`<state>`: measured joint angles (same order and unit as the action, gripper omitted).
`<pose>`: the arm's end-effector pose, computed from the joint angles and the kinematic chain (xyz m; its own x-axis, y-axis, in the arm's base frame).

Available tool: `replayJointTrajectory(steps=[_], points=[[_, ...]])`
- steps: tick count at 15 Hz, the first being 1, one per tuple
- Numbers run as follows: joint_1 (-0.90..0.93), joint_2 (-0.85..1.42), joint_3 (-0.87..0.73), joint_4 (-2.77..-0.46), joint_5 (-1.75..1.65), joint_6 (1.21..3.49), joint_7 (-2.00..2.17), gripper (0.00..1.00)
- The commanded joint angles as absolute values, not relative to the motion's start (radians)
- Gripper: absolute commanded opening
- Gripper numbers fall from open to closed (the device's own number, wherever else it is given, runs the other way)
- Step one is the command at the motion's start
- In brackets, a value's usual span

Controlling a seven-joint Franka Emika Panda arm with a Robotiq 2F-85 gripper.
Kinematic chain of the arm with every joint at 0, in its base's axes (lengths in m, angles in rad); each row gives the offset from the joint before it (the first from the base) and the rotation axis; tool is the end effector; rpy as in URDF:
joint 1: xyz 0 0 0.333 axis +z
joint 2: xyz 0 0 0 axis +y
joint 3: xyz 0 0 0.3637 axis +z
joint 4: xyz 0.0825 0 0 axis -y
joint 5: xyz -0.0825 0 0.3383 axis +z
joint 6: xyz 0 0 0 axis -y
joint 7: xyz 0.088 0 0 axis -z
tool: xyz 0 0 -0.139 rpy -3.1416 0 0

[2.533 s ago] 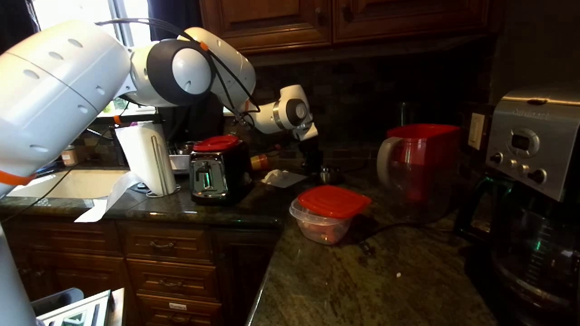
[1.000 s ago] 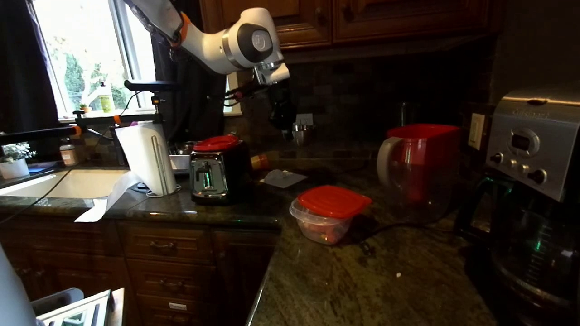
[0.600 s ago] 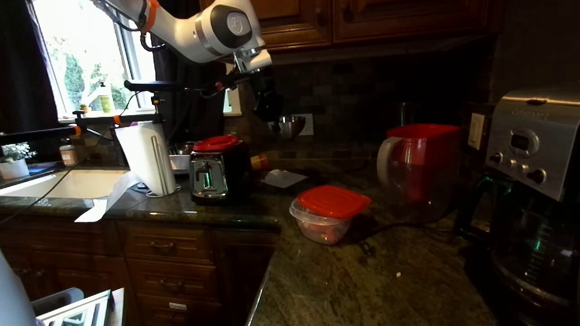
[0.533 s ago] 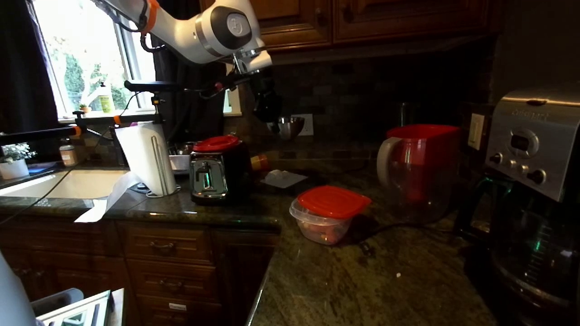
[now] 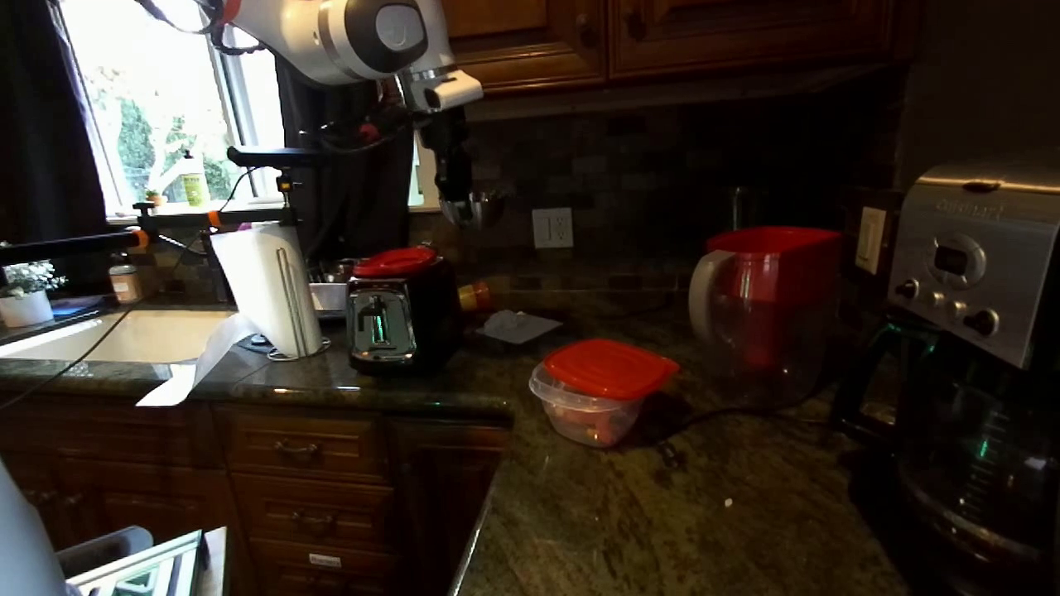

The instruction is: Put the silver bowl on the toaster

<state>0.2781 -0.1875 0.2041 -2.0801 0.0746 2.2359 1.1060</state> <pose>0.4296 0.2379 0.5737 0.7743 -0.6213 0.1198 -0.5647 -0.7640 -0.3123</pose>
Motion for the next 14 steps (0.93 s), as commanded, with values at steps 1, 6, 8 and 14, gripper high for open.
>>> replayJointTrajectory(steps=[1, 6, 8, 14], points=[[0.291, -0.263, 0.208, -2.142, 0.247, 2.231, 0.866, 0.01], [0.304, -0.249, 0.249, -2.13, 0.389, 2.203, 0.712, 0.01], [0.291, -0.233, 0.269, -2.117, 0.361, 2.217, 0.746, 0.03], [0.315, -0.267, 0.32, -2.13, 0.325, 2.225, 0.667, 0.01]])
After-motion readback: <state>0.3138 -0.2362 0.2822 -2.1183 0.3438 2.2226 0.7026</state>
